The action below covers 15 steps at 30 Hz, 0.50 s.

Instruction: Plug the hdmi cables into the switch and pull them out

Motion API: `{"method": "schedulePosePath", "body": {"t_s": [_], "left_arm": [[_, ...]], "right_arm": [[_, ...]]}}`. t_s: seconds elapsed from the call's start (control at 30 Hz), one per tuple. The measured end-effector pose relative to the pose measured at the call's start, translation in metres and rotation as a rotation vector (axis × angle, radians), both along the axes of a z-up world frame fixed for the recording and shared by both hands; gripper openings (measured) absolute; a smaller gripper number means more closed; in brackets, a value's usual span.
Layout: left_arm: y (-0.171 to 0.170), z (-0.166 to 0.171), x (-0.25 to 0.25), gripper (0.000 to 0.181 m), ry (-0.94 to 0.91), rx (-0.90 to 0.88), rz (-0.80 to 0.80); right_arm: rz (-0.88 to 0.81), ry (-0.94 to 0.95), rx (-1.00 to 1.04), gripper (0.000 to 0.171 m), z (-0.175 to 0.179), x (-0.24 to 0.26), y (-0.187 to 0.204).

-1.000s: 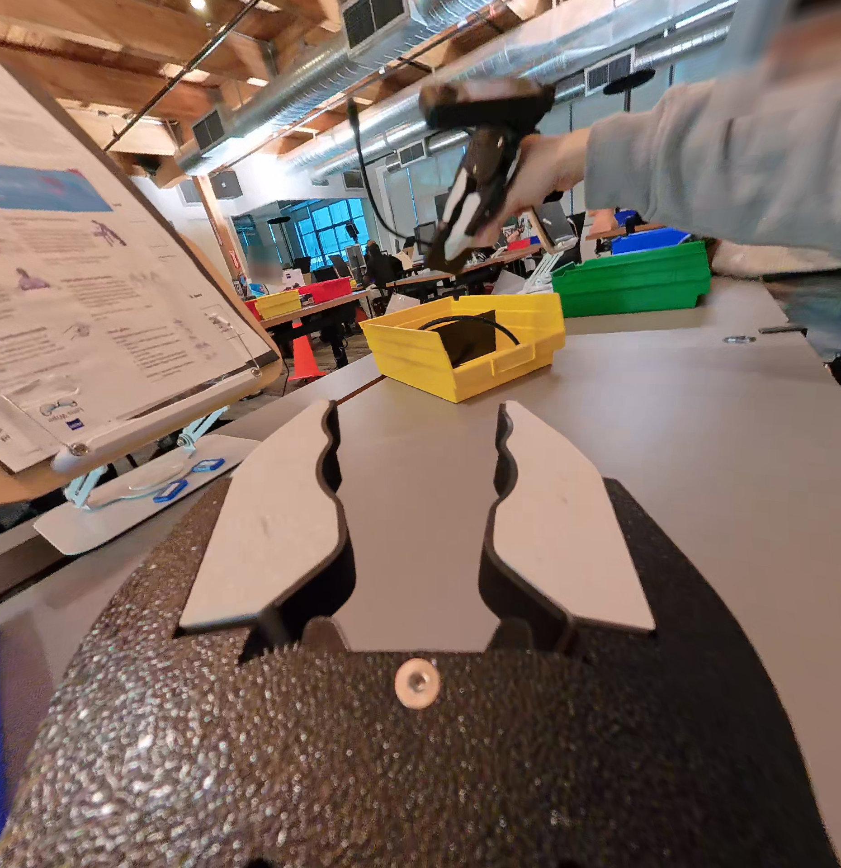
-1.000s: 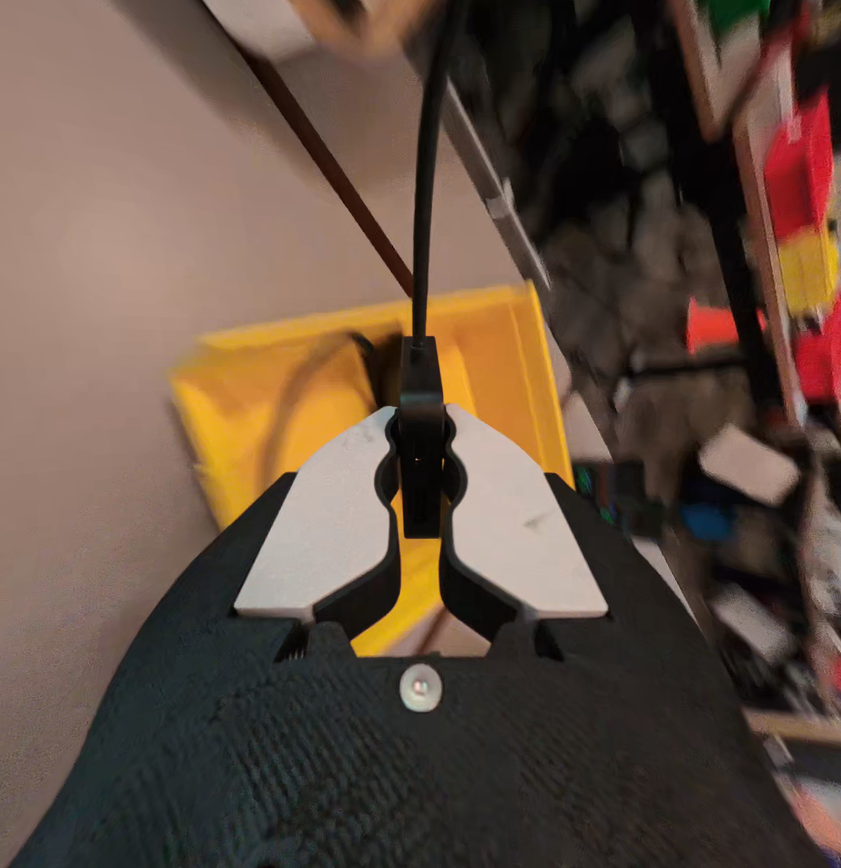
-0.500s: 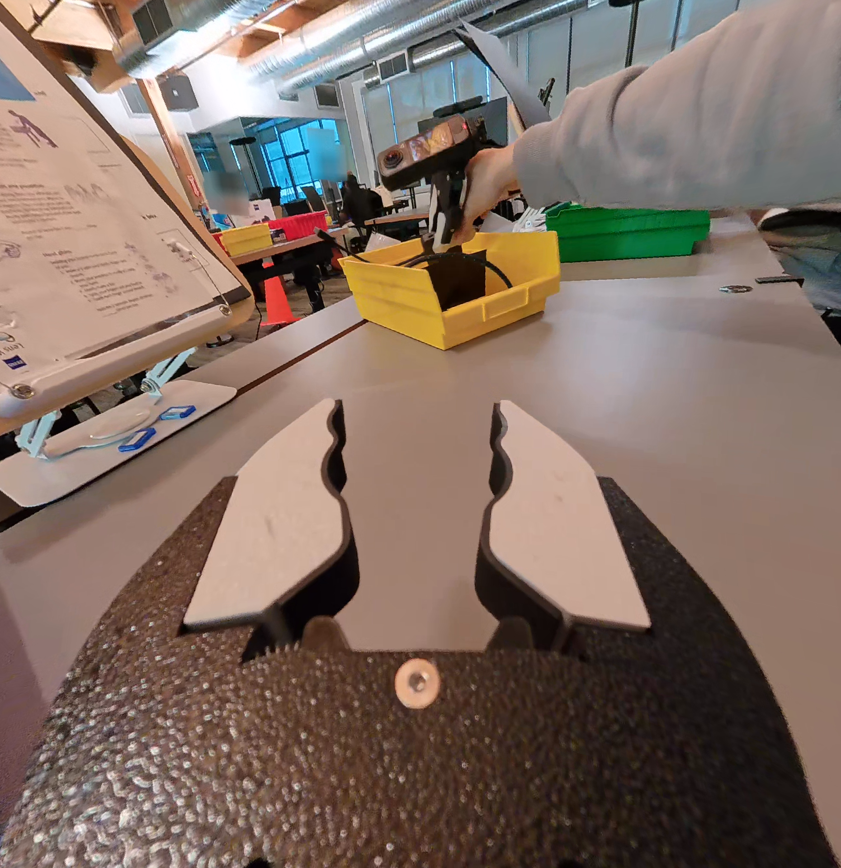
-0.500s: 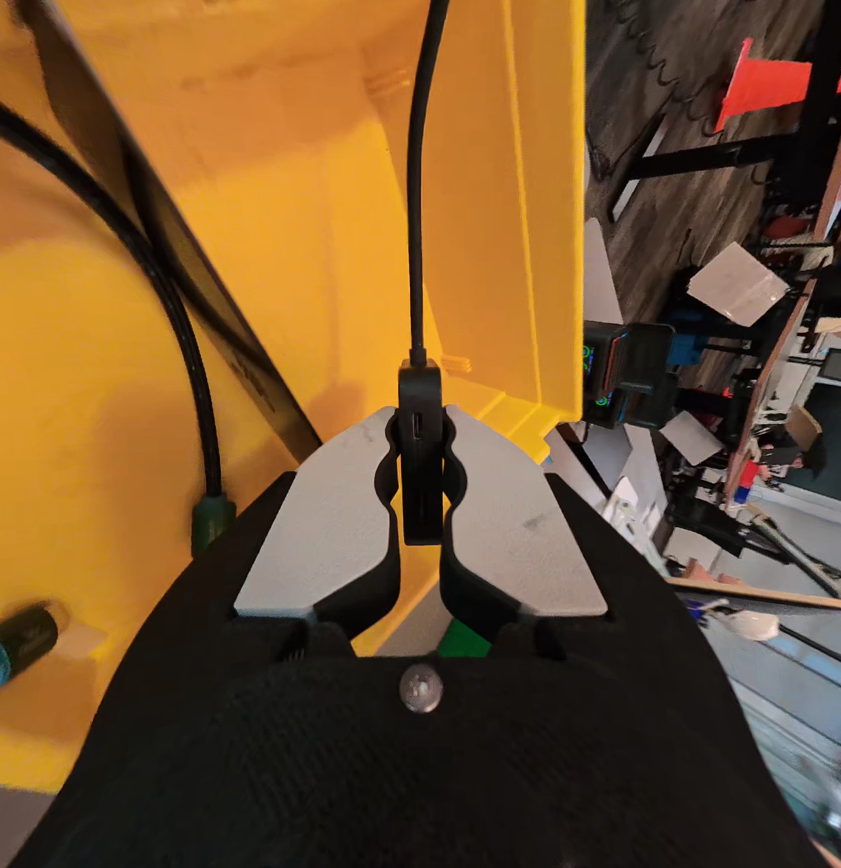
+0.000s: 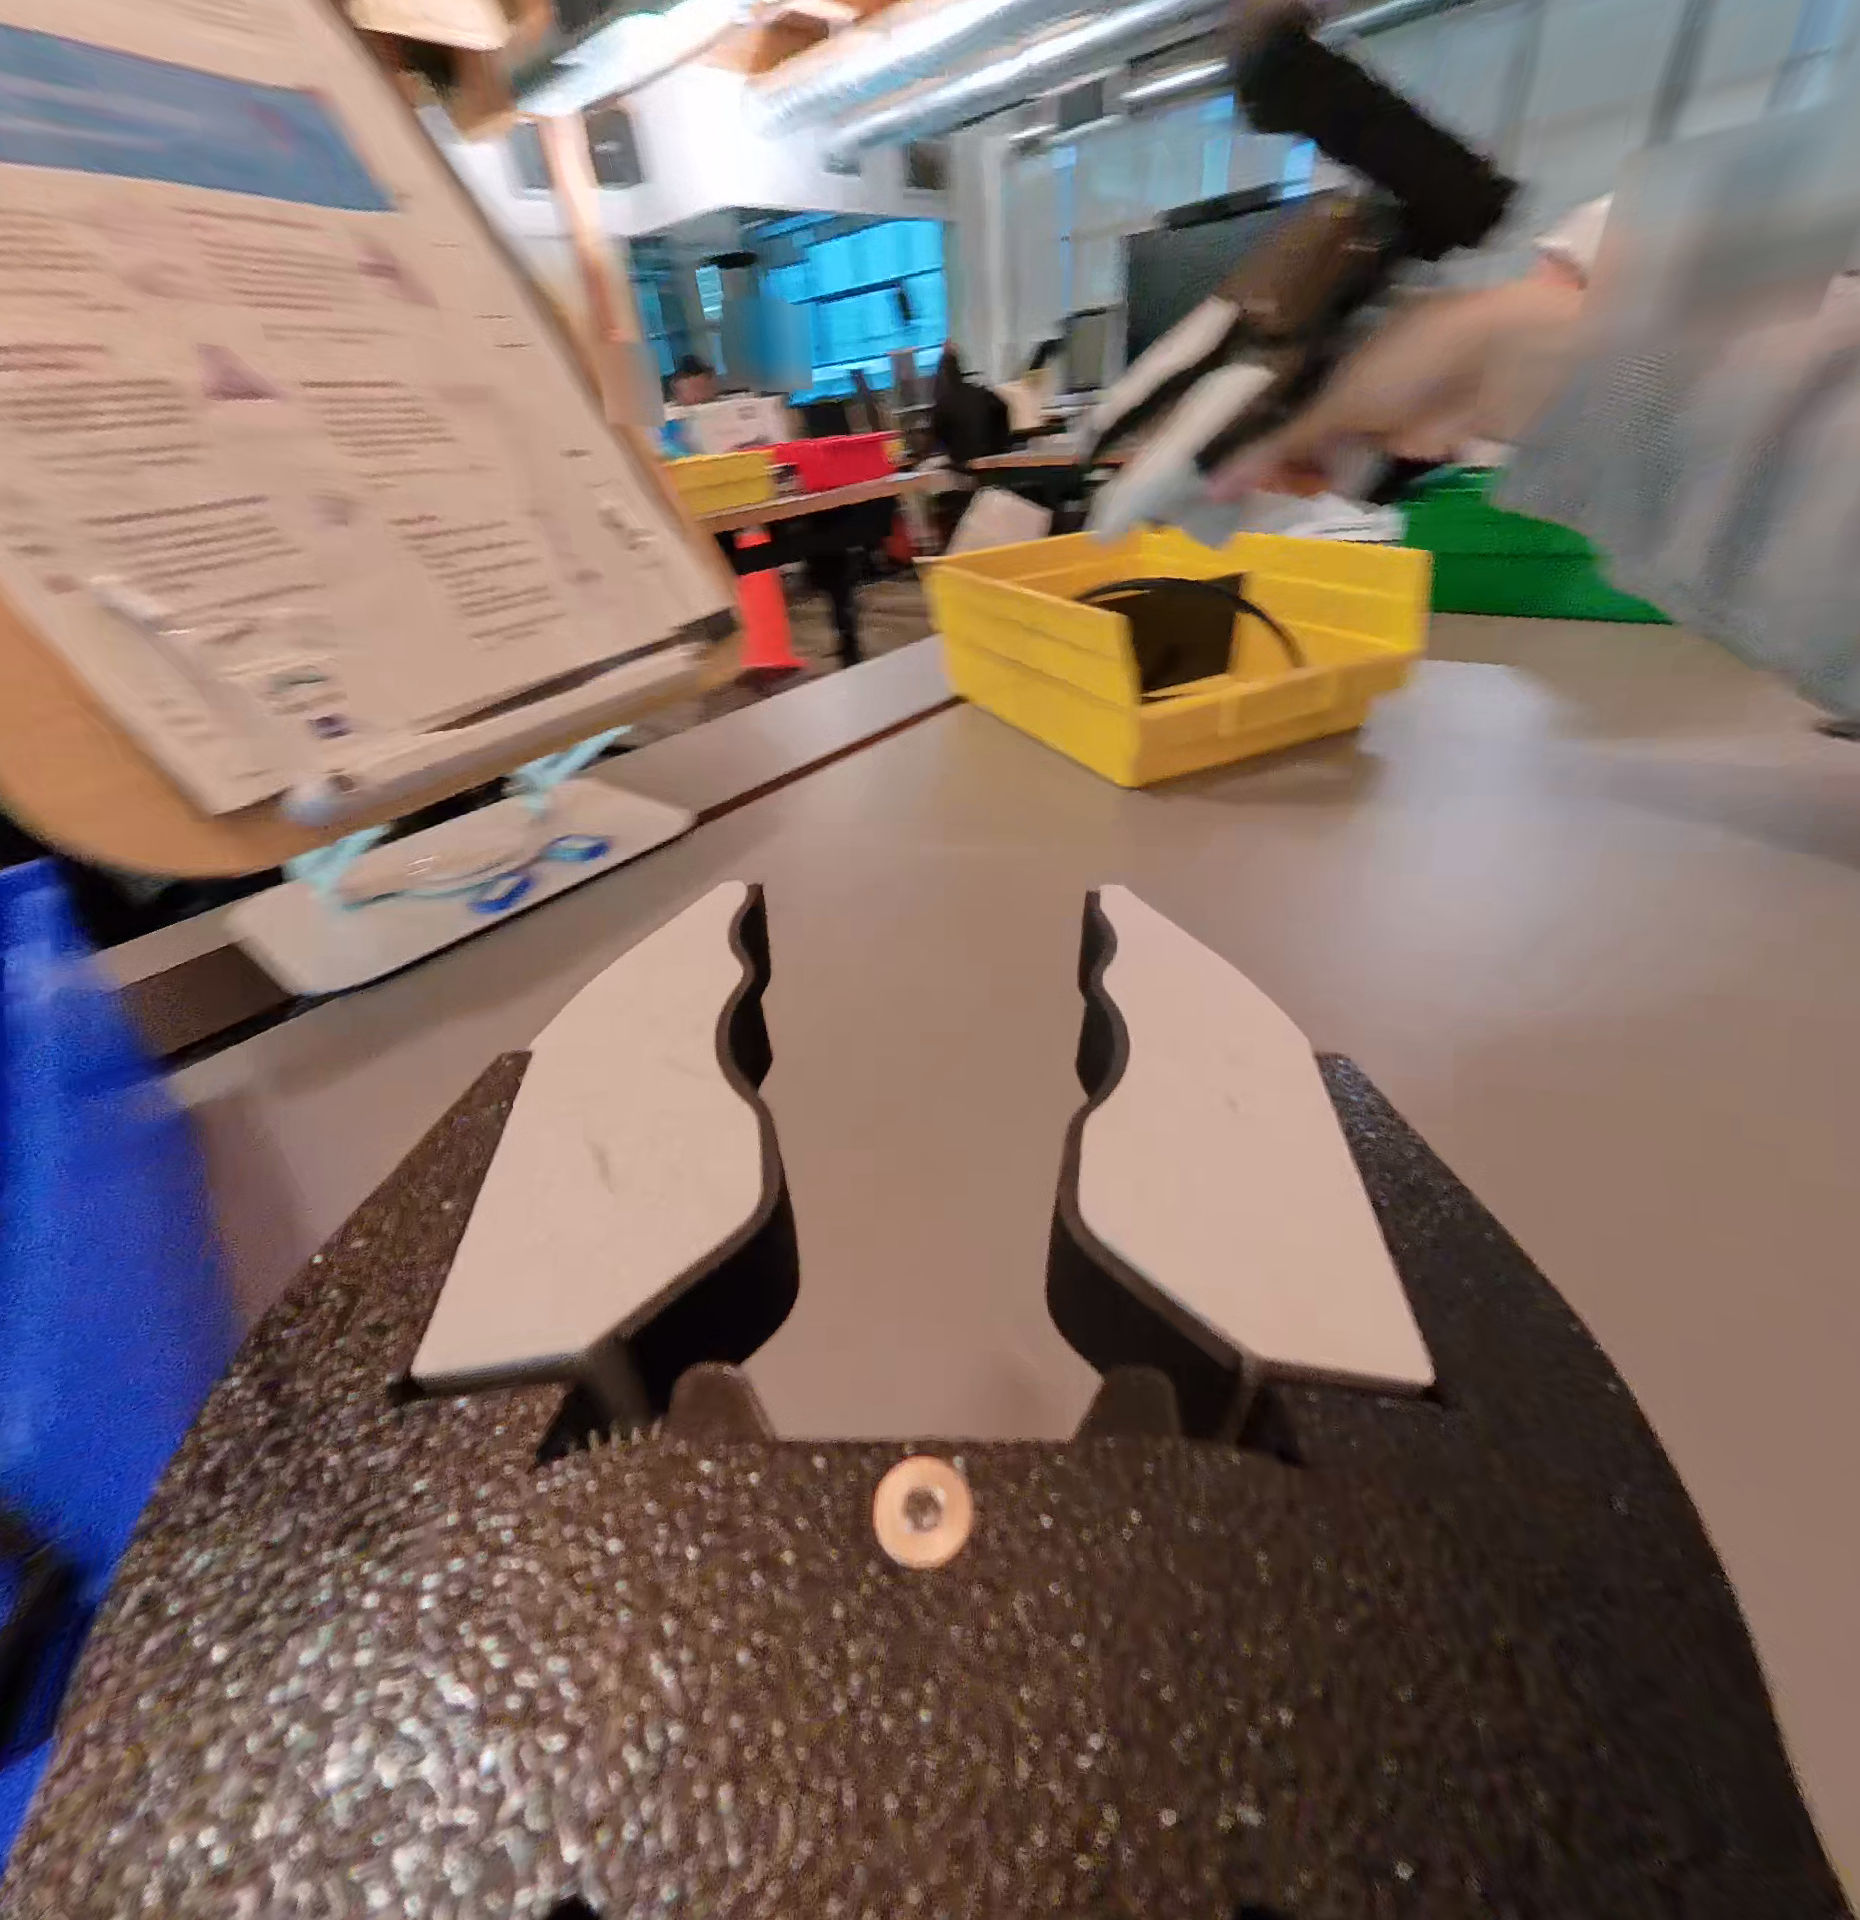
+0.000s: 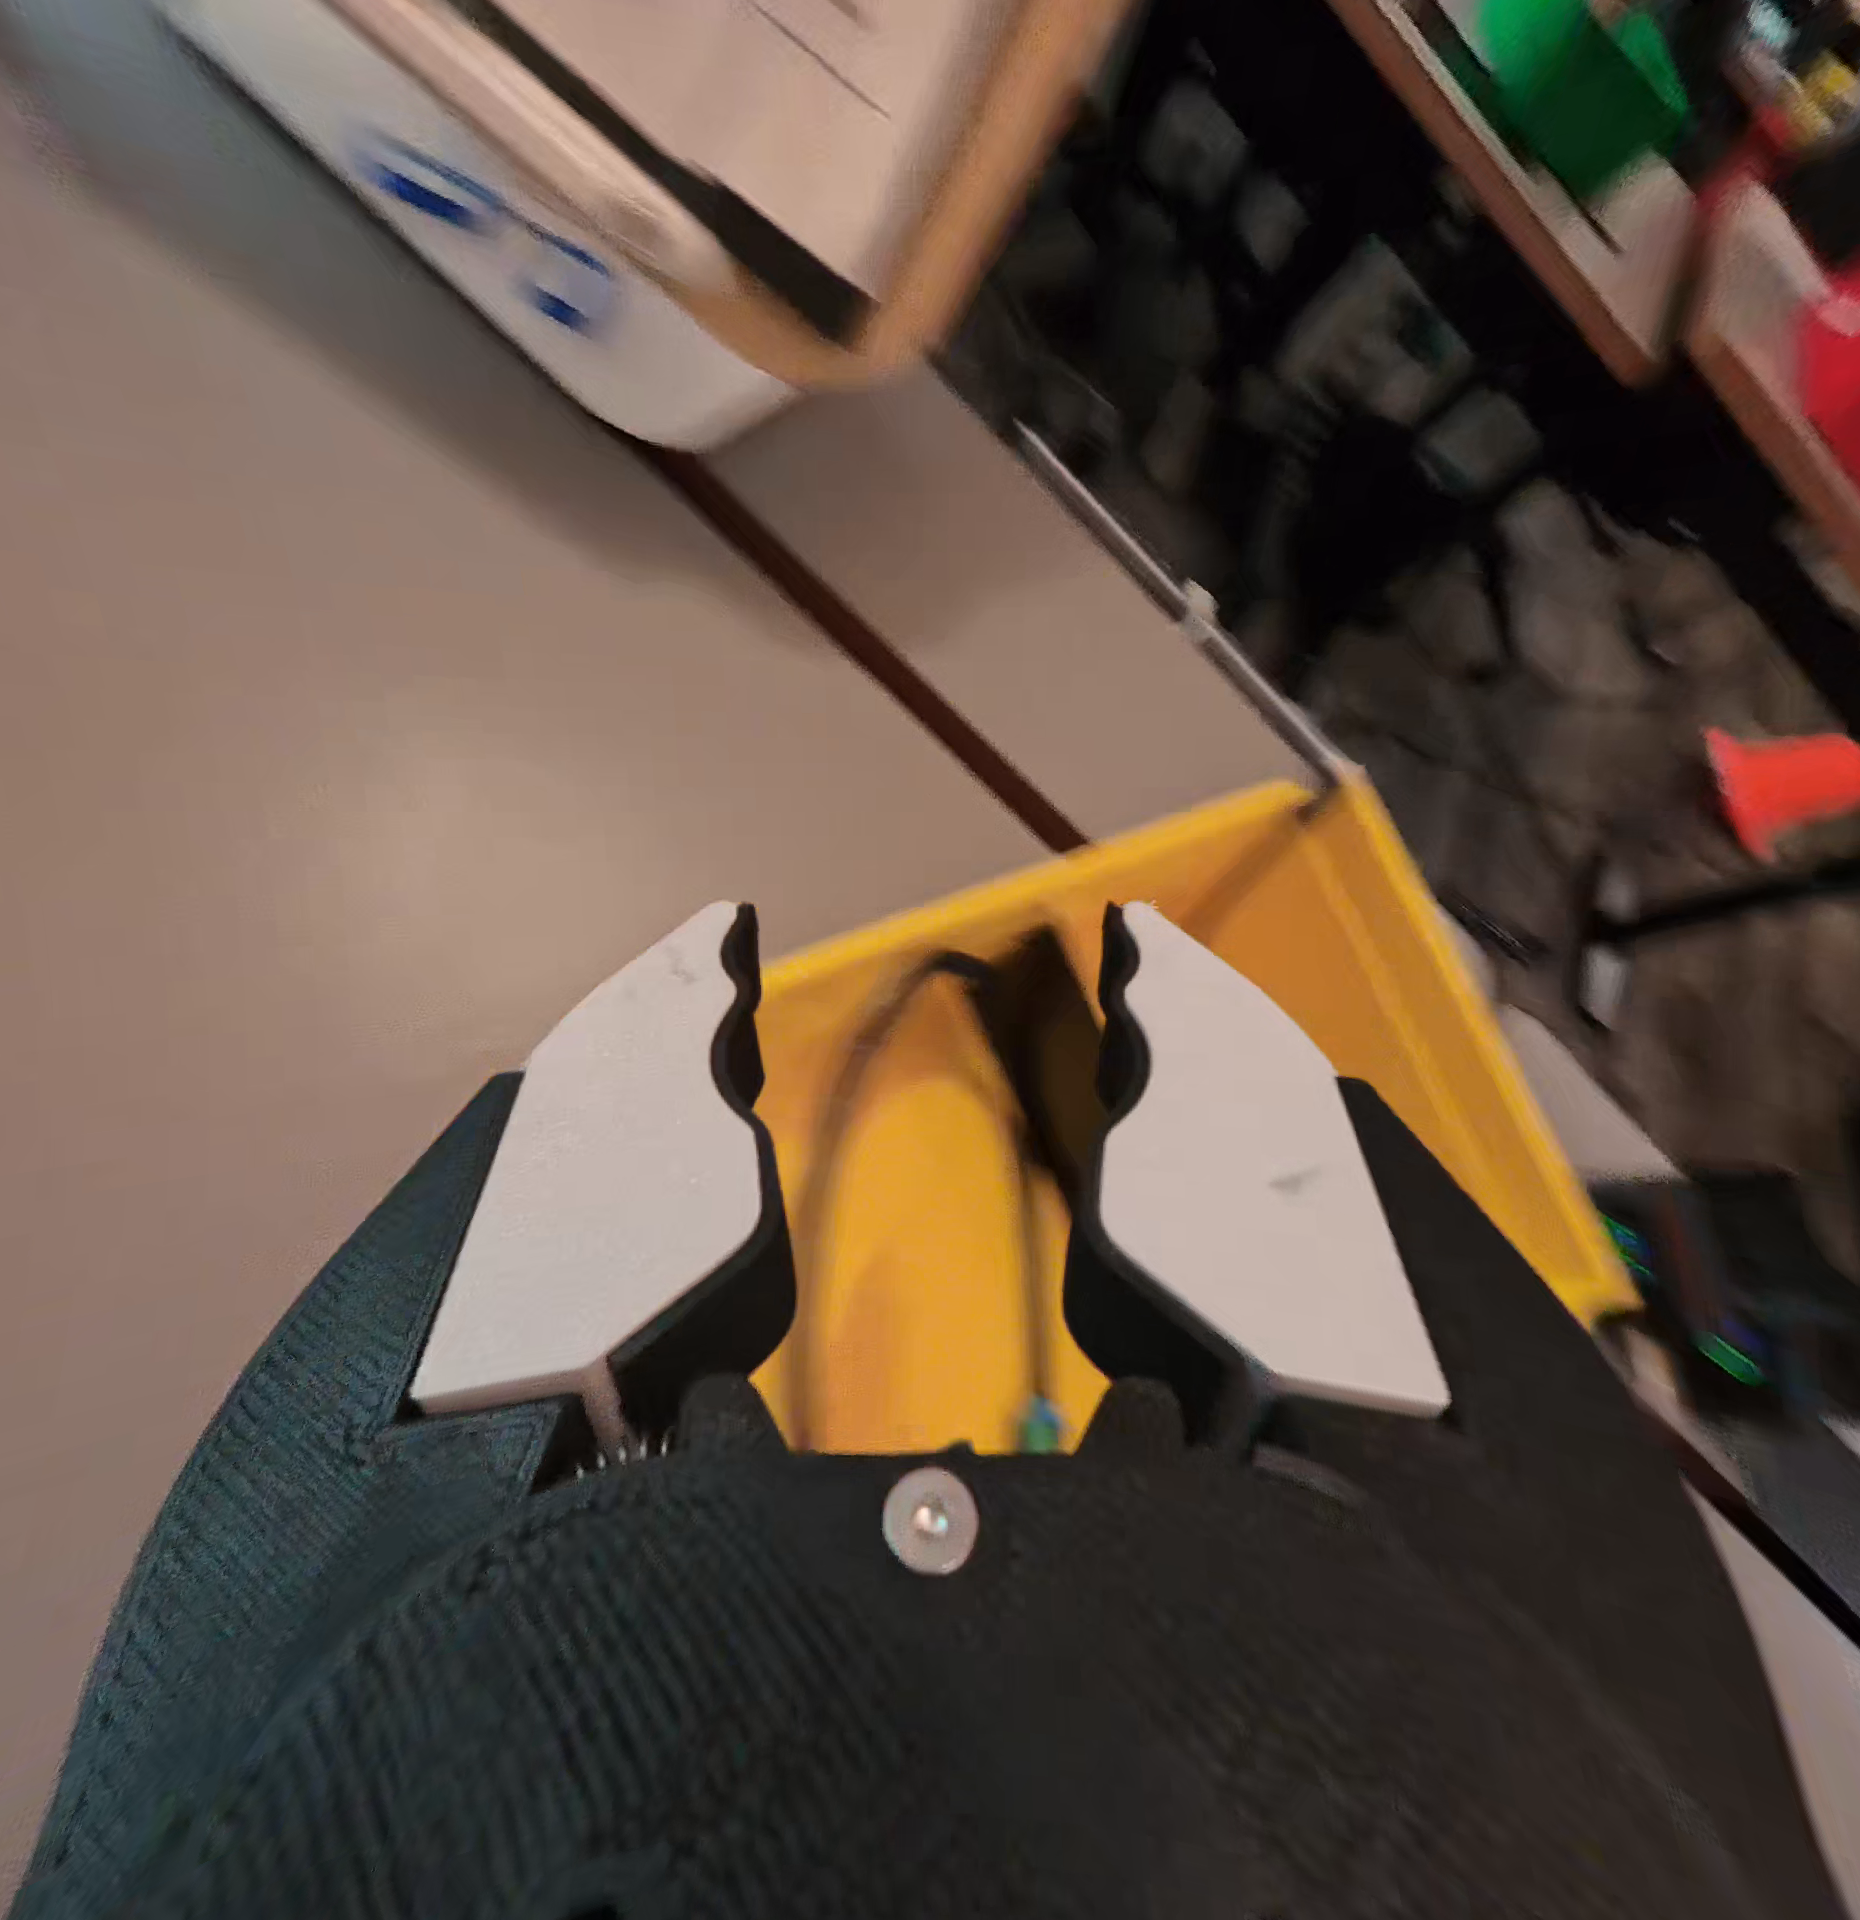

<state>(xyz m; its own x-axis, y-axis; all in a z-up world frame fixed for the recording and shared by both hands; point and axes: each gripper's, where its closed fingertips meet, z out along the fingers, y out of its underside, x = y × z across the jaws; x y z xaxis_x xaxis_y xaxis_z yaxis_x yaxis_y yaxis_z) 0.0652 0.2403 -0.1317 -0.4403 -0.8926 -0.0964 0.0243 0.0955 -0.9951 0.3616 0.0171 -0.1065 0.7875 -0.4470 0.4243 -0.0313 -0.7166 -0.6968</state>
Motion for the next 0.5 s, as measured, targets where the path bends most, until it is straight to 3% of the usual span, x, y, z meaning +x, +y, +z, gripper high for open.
{"method": "schedulePosePath", "body": {"t_s": [0.1,0.2,0.27,0.37,0.5], "left_arm": [[0.066,0.007,0.000,0.056,0.093,0.012,0.281],[0.169,-0.007,-0.020,0.056,0.293,0.059,0.699],[0.226,-0.021,-0.035,0.062,0.442,0.058,0.883],[0.266,-0.043,-0.034,0.065,0.603,-0.025,0.936],[0.282,-0.069,-0.024,0.064,0.777,-0.080,0.924]], "right_arm": [[0.214,0.119,0.183,0.062,-0.012,-0.086,0.046],[0.345,0.168,0.320,0.060,-0.021,-0.147,0.067],[0.366,0.166,0.371,0.059,-0.028,-0.166,0.071],[0.383,0.168,0.378,0.060,-0.041,-0.178,0.071],[0.384,0.135,0.316,0.064,-0.060,-0.178,0.069]]}}
